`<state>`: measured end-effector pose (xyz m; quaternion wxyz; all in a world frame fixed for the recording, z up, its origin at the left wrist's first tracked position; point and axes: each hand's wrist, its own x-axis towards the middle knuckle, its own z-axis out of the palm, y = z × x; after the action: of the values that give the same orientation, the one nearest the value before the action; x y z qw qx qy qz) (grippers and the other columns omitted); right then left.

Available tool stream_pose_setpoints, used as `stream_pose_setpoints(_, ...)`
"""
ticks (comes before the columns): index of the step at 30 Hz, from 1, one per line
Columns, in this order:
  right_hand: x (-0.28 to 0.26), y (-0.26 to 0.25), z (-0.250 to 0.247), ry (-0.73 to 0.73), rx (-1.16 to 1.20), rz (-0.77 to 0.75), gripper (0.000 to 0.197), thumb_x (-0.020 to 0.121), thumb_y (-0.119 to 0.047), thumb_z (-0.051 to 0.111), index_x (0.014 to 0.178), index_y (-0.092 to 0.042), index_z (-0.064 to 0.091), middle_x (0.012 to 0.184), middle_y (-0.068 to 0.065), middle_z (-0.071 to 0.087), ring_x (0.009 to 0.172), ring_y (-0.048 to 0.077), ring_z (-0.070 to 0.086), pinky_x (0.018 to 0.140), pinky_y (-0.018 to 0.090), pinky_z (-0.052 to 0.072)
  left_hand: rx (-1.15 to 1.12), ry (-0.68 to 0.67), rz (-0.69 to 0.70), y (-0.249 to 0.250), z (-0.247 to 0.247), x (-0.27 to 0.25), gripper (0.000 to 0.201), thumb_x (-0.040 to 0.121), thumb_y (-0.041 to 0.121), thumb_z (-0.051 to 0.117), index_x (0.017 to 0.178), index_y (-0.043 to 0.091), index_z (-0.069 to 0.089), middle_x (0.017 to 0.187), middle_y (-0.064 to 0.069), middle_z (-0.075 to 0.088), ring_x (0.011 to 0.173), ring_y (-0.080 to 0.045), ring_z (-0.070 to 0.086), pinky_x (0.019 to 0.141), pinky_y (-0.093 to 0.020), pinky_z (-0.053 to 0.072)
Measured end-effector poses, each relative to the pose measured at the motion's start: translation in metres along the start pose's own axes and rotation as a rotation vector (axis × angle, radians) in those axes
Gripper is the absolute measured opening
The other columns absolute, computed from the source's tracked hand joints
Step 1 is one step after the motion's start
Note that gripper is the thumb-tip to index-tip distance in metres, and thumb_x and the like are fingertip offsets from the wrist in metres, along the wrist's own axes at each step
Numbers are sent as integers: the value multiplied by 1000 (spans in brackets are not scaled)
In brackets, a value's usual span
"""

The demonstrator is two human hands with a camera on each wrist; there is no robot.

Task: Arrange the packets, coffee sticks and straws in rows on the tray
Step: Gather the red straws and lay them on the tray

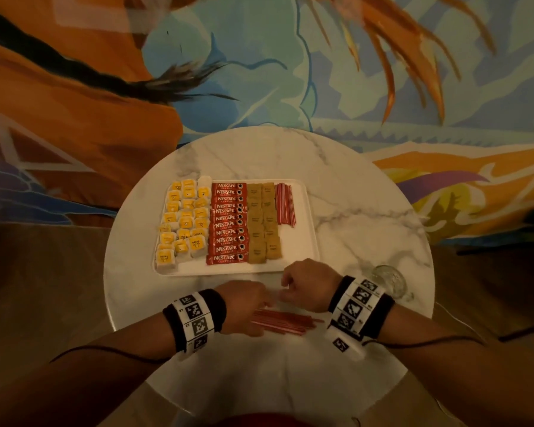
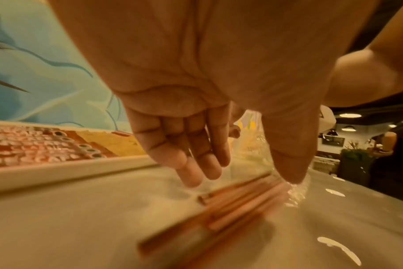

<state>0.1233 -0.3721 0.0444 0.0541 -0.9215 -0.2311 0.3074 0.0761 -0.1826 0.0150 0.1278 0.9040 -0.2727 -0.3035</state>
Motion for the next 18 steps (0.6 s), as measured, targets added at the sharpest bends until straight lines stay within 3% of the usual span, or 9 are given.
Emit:
stream_pose_setpoints(3, -10, -7, 24, -65, -55, 3, 48, 87, -59, 55, 109, -18, 69, 105, 3, 70, 94, 24, 65, 79, 34, 54, 7, 32, -10, 5, 13, 0, 50, 81, 46, 73, 126, 32, 57, 120, 7, 58, 105, -17, 59, 93, -34, 49)
stream_pose_setpoints(6, -16, -13, 40, -78, -75, -33, 43, 85, -55, 63, 105, -17, 68, 98, 6, 69, 86, 26, 65, 70, 32, 49, 32, 82, -76, 6, 23, 3, 38, 82, 42, 70, 116, 27, 61, 113, 3, 59, 101, -20, 59, 88, -33, 49)
stream_pose_setpoints(10, -19, -17, 55, -19, -107, -33, 41, 85, -43, 67, 116, -18, 60, 112, 9, 58, 101, 30, 60, 81, 38, 48, 12, 128, -120, 7, 33, 3, 31, 85, 39, 66, 111, 23, 61, 107, 1, 59, 97, -22, 59, 83, -32, 48)
stream_pose_setpoints(12, -17, -18, 59, -1, -104, -37, 35, 86, -36, 65, 113, -14, 61, 113, 11, 60, 102, 32, 61, 81, 38, 49, -9, 146, -132, 7, 38, 2, 26, 85, 37, 65, 109, 24, 63, 104, 1, 60, 95, -22, 59, 82, -33, 49)
stream_pose_setpoints(15, -16, -18, 61, -30, -82, -81, 23, 90, -26, 60, 104, -9, 66, 106, 12, 67, 97, 32, 65, 73, 34, 46, -40, 176, -128, 10, 42, -1, 21, 86, 32, 63, 107, 33, 66, 100, 3, 64, 92, -21, 62, 82, -37, 53)
stream_pose_setpoints(18, -16, -20, 60, -46, -113, -109, 17, 90, -19, 56, 98, -7, 66, 102, 14, 69, 92, 33, 66, 68, 32, 41, -49, 174, -139, 14, 43, -2, 21, 87, 26, 60, 105, 32, 69, 100, 2, 68, 91, -21, 64, 82, -36, 54)
